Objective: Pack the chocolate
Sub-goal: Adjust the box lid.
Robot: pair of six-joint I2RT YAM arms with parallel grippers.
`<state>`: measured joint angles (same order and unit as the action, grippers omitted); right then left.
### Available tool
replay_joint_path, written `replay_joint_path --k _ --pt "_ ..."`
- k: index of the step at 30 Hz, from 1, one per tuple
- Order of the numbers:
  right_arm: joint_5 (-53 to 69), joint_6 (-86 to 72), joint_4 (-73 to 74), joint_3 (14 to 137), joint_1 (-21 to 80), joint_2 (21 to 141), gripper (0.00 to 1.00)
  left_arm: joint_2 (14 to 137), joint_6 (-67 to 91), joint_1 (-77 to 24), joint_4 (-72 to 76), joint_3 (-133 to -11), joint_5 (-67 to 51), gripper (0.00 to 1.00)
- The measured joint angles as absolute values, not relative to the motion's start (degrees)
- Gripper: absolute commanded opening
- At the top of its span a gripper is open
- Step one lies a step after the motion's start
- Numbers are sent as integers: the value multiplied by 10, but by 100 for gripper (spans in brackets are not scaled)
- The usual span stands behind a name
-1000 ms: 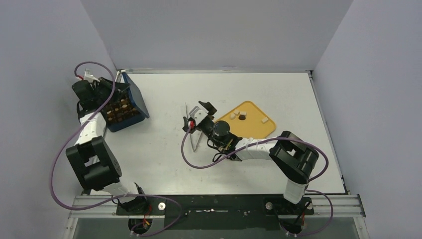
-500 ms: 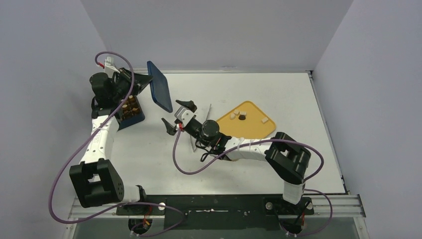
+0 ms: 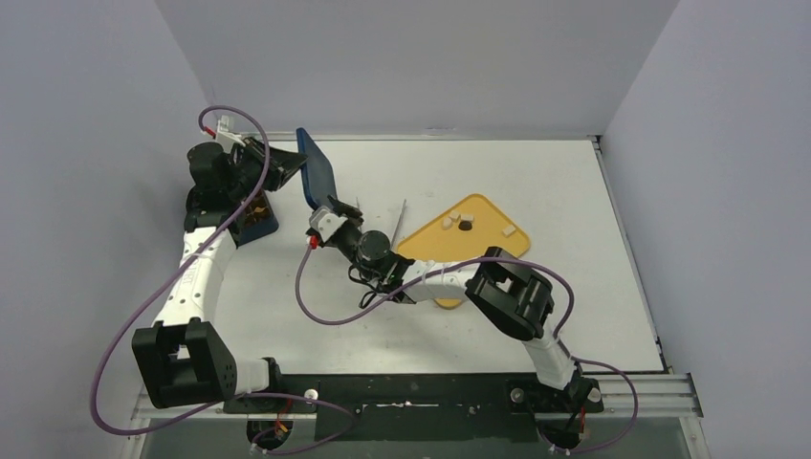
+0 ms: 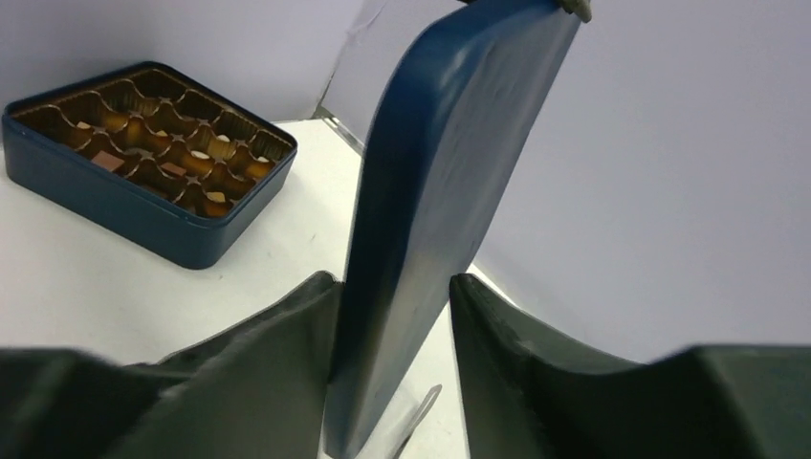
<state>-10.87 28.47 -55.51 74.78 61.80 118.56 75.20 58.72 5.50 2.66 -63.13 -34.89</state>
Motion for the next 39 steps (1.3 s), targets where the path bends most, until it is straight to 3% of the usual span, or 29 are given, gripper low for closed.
replay_joint_path --k 5,11,15,20,27,34,39 --pt "-135 285 -566 757 615 1206 17 752 578 53 7 -631 -338 0" --pt "-160 229 -573 775 599 1218 0 789 563 58 -1 -656 -324 23" --pt "-150 144 -580 779 574 1218 0 842 527 56 -43 -720 -324 40" --pt "-121 24 -578 780 534 1218 0 854 489 60 -94 -754 -317 47" --pt "-66 -159 -578 779 468 1217 0 854 387 68 -197 -819 -240 49" --pt "-51 -249 -592 731 414 1176 0 862 282 72 -263 -830 -75 38" --pt "-48 -277 -622 662 385 1126 0 929 254 72 -264 -839 -1 36"
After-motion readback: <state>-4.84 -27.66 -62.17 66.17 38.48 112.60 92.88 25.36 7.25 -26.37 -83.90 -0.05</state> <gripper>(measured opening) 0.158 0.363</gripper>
